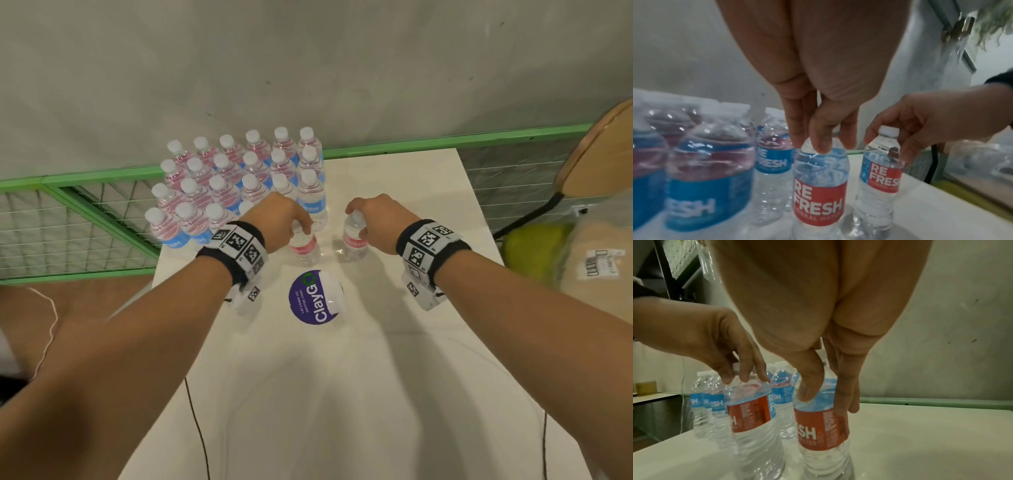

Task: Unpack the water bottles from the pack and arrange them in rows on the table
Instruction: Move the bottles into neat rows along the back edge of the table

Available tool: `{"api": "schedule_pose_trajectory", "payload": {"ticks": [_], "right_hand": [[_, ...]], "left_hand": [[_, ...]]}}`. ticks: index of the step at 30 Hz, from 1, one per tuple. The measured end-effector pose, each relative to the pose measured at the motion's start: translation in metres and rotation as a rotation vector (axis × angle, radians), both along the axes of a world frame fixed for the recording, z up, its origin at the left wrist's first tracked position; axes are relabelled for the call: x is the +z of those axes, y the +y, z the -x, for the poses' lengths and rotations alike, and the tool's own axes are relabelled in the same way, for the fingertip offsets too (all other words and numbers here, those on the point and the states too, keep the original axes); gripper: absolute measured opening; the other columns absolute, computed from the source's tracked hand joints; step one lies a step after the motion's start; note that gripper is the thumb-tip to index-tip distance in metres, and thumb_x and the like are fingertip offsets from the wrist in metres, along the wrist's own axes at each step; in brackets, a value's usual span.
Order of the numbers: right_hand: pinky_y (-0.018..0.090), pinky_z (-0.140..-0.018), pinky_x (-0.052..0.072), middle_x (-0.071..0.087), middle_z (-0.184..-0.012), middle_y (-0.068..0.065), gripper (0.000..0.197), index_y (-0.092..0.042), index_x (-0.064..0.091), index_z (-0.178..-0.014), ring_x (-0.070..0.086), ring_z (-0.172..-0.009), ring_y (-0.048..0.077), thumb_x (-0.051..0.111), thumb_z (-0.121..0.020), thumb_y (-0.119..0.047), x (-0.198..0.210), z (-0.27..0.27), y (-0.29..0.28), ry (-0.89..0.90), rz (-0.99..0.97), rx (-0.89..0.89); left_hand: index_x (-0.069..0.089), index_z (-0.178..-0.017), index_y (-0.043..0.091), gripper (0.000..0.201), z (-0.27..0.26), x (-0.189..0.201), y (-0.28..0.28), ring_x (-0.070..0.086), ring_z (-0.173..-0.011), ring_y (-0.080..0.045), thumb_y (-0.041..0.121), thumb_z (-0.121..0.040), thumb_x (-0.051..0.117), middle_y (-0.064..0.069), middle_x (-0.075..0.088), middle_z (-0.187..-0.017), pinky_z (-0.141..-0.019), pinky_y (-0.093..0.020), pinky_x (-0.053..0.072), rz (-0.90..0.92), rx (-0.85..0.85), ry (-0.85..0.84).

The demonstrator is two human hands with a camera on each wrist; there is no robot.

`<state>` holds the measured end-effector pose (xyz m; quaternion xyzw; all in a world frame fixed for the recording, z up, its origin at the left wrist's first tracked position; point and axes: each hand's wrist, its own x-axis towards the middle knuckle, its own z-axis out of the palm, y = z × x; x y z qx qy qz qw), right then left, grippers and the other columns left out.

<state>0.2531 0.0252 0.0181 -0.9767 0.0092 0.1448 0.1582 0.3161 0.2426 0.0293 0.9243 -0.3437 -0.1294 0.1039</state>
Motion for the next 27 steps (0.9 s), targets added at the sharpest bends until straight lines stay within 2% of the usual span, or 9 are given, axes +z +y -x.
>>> {"api": "schedule_pose_trajectory", "payload": {"ticks": [4,7,9,13,16,18,20,23,27], "right_hand": [[0.034,-0.081,0.049,0.056,-0.116,0.018,0.049,-0.013,0.051,-0.132,0.061,-0.098,0.034,0.069,-0.087,-0.020,0.004,-0.014,0.027,-0.013,0.006,-0.018],[0.035,-0.080,0.049,0.057,-0.113,0.018,0.044,-0.006,0.054,-0.124,0.062,-0.096,0.034,0.069,-0.086,-0.024,0.007,-0.022,0.043,-0.029,0.031,-0.030],[0.036,-0.082,0.050,0.057,-0.113,0.019,0.042,-0.004,0.056,-0.121,0.062,-0.097,0.034,0.069,-0.087,-0.026,0.008,-0.026,0.051,-0.031,0.045,-0.039],[0.032,-0.075,0.047,0.060,-0.110,0.018,0.039,-0.004,0.056,-0.118,0.063,-0.095,0.033,0.068,-0.088,-0.026,0.009,-0.030,0.060,-0.036,0.082,-0.049],[0.033,-0.075,0.048,0.059,-0.111,0.018,0.040,-0.004,0.056,-0.118,0.063,-0.095,0.033,0.068,-0.088,-0.026,0.009,-0.032,0.063,-0.027,0.096,-0.062],[0.034,-0.075,0.048,0.058,-0.112,0.018,0.041,-0.004,0.056,-0.119,0.062,-0.096,0.033,0.069,-0.087,-0.027,0.009,-0.033,0.064,-0.016,0.092,-0.078],[0.034,-0.077,0.048,0.058,-0.113,0.018,0.043,-0.005,0.055,-0.120,0.062,-0.097,0.033,0.069,-0.087,-0.028,0.009,-0.034,0.065,-0.013,0.098,-0.086],[0.035,-0.079,0.049,0.059,-0.113,0.018,0.044,-0.004,0.055,-0.122,0.062,-0.098,0.033,0.068,-0.087,-0.028,0.008,-0.033,0.068,-0.014,0.116,-0.081],[0.034,-0.075,0.047,0.059,-0.112,0.018,0.043,-0.004,0.054,-0.121,0.062,-0.096,0.033,0.068,-0.087,-0.028,0.007,-0.033,0.069,-0.034,0.125,-0.090]], "left_hand": [[0.076,-0.088,0.011,0.036,-0.013,0.001,0.017,0.065,-0.107,-0.020,-0.017,-0.075,0.058,0.000,0.071,-0.114,-0.089,-0.031,0.052,-0.027,-0.112,-0.067],[0.075,-0.085,0.011,0.034,-0.015,0.004,0.020,0.049,-0.130,-0.022,-0.017,-0.075,0.057,0.001,0.069,-0.120,-0.100,-0.034,0.046,-0.090,-0.183,-0.090],[0.075,-0.088,0.013,0.037,-0.015,0.006,0.023,0.041,-0.136,-0.022,-0.016,-0.074,0.057,0.003,0.066,-0.125,-0.105,-0.036,0.041,-0.107,-0.201,-0.072],[0.069,-0.105,0.018,0.045,-0.013,0.007,0.028,0.054,-0.114,-0.026,-0.009,-0.071,0.056,-0.002,0.062,-0.121,-0.097,-0.040,0.046,0.075,-0.075,-0.064],[0.059,-0.118,0.016,0.028,-0.007,0.012,0.022,0.059,-0.101,-0.028,0.018,-0.090,0.054,-0.006,0.058,-0.116,-0.077,-0.035,0.047,0.073,0.180,-0.181],[0.054,-0.120,0.011,0.036,-0.003,0.014,0.015,0.060,-0.096,-0.031,0.038,-0.098,0.046,-0.011,0.059,-0.112,-0.071,-0.036,0.046,-0.007,0.293,-0.201],[0.055,-0.110,0.007,0.046,0.000,0.013,0.010,0.059,-0.085,-0.029,0.050,-0.098,0.044,-0.013,0.061,-0.099,-0.066,-0.036,0.047,-0.083,0.348,-0.133],[0.054,-0.089,0.007,0.039,-0.004,0.006,0.008,0.056,-0.082,-0.026,0.046,-0.094,0.055,-0.013,0.060,-0.092,-0.065,-0.032,0.042,-0.140,0.310,-0.098],[0.068,-0.114,0.008,0.034,-0.015,0.007,0.013,0.059,-0.108,-0.029,0.031,-0.089,0.066,-0.012,0.066,-0.111,-0.084,-0.034,0.047,-0.046,0.252,-0.045]]}}
